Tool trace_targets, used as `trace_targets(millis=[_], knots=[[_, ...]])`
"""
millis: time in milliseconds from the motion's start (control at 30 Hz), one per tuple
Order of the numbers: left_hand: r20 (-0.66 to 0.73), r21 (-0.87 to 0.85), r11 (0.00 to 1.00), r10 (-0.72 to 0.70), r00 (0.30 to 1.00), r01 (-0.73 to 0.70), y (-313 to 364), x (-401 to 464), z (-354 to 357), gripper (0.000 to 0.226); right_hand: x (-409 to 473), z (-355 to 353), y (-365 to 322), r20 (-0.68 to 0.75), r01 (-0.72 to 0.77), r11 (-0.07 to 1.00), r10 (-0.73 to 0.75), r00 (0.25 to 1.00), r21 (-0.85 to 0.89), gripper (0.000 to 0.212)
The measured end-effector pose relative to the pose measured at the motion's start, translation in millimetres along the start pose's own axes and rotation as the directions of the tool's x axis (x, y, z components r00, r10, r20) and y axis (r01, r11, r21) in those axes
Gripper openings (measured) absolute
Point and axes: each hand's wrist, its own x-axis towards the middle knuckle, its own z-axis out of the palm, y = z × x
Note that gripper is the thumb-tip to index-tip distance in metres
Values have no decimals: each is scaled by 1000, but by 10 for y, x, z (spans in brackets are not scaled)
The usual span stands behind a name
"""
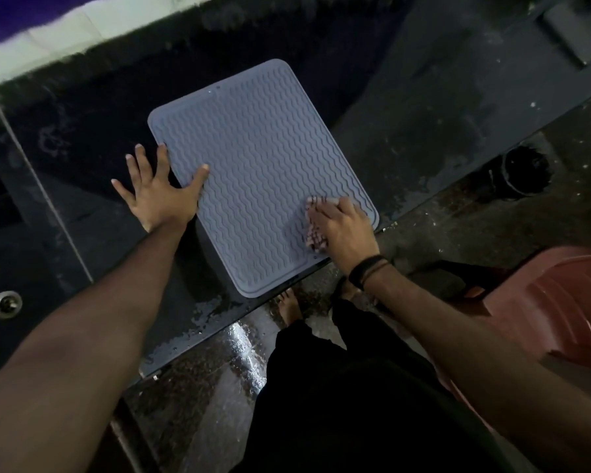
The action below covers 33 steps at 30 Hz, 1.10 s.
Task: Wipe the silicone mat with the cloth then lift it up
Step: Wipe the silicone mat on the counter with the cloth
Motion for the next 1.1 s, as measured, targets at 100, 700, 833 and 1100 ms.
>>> trace_targets(millis=[100,700,833,1100], knots=[[7,-2,1000,-2,1000,2,13,1,-21,98,-311,-5,58,58,16,1000,-15,998,-7,46],[15,36,999,-26,1000,25,-3,35,23,102,355,-44,175,36,79,996,-78,996,-34,44],[18,32,999,-24,1000,23,-2,43,18,102,-89,-77,340,51,107,994,-106,993,-15,41],[20,52,998,-20,1000,19,-26,62,47,102,59,-388,360,39,32,996,-35,999,83,40]])
